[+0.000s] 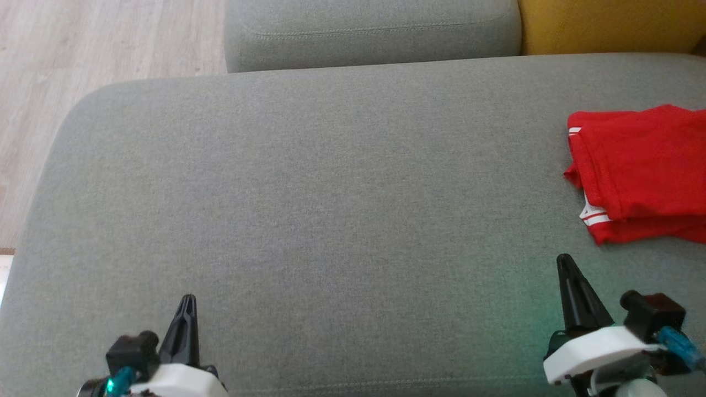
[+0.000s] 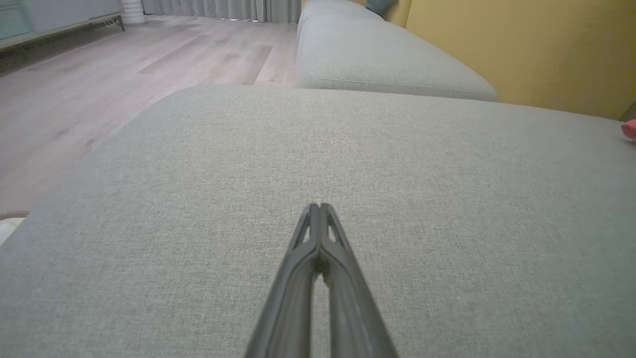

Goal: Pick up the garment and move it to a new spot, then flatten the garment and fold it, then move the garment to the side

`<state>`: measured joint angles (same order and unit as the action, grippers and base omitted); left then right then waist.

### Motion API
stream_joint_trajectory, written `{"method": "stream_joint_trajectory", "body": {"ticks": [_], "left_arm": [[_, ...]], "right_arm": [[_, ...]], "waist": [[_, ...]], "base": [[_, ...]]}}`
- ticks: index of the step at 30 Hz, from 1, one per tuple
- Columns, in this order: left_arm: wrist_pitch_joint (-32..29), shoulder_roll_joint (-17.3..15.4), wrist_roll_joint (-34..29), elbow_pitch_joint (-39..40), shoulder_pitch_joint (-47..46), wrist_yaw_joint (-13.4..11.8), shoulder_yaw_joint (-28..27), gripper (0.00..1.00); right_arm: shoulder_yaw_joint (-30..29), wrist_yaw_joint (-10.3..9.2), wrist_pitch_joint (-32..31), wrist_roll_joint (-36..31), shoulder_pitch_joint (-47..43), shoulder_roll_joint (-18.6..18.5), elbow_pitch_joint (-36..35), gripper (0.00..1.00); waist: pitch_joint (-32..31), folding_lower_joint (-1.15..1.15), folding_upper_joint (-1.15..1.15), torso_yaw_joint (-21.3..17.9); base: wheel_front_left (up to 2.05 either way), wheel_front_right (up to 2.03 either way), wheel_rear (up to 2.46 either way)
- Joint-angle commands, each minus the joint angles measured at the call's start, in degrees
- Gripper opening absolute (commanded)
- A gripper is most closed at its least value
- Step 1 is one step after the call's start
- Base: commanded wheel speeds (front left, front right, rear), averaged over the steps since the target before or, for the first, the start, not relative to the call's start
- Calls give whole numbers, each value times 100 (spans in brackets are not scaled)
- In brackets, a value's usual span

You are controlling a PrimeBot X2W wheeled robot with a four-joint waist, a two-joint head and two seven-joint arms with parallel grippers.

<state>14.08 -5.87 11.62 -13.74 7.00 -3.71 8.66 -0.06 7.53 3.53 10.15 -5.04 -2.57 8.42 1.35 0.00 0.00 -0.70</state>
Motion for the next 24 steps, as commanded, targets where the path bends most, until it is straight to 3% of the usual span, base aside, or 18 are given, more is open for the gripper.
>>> {"method": "stream_joint_trajectory", "body": {"ticks": [1, 24], "left_arm": [[-42, -21, 175, 175, -234, 34, -65, 0], [-428, 40, 1692, 138, -439, 243, -343, 0]], "right_arm": [[2, 0, -4, 204, 182, -20, -178, 0], [-29, -1, -123, 1824, 367, -93, -31, 0]], "waist": [[-3, 0, 0, 1], [-25, 0, 0, 14]], "base": [[0, 0, 0], [0, 0, 0]]}}
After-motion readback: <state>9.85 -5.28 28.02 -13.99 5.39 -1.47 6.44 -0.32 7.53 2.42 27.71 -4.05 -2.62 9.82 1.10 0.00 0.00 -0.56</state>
